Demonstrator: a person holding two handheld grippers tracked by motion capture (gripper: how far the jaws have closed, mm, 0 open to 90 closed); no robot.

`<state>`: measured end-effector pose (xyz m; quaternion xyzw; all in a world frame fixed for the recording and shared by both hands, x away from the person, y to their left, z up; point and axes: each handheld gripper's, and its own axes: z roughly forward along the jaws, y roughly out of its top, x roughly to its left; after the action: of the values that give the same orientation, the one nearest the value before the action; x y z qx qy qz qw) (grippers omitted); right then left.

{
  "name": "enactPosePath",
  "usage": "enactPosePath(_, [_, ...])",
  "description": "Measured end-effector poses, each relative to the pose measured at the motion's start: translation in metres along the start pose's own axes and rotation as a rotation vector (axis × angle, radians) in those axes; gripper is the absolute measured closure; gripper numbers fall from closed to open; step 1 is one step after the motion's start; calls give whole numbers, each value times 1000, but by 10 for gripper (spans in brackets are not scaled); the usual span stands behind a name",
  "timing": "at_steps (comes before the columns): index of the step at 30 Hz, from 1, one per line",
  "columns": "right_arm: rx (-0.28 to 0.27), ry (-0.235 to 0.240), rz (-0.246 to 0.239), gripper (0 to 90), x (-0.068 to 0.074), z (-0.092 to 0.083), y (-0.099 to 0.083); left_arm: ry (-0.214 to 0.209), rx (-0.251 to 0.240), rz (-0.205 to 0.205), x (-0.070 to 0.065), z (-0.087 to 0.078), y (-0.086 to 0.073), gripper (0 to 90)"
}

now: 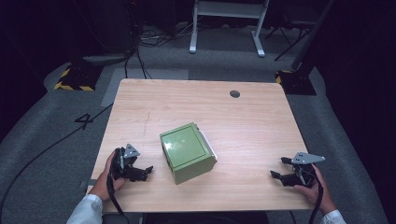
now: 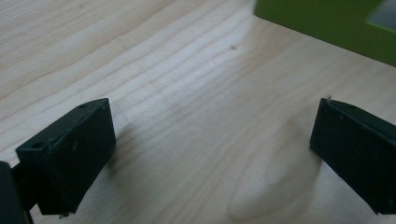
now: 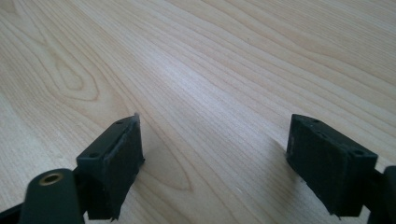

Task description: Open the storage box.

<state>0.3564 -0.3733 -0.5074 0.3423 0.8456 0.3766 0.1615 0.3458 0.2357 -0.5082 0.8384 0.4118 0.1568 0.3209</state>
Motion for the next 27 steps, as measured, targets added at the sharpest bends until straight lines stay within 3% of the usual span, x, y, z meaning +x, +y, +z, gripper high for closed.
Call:
enactPosePath(4, [2,-9,-3,166,0,1,0,-3,-2,6,-5,-2,-2,4])
enactPosePath(6, [7,-20,10,164,-1,2,2,-43,-1,31,-9,-3,-4,3])
enactPosePath(11, [13,-29,7,175,-2,3,5,-68,1,63,-10,-3,-4,1])
enactPosePath(12, [-11,-41,7,183,-2,2,9,-68,1,62,-10,-3,-4,1])
enactPosePath(15, [-9,-39,-28,184,0,3,22,-68,1,63,-10,-3,-4,1])
enactPosePath(20, [-22,-33,-39,186,-1,5,42,-68,1,64,-10,-2,-3,1])
enactPosePath(26, [-74,17,-63,195,7,8,84,-66,2,65,-10,-2,-3,1])
enactPosePath(27, [-74,17,-63,195,7,8,84,-66,1,65,-10,-2,-3,1])
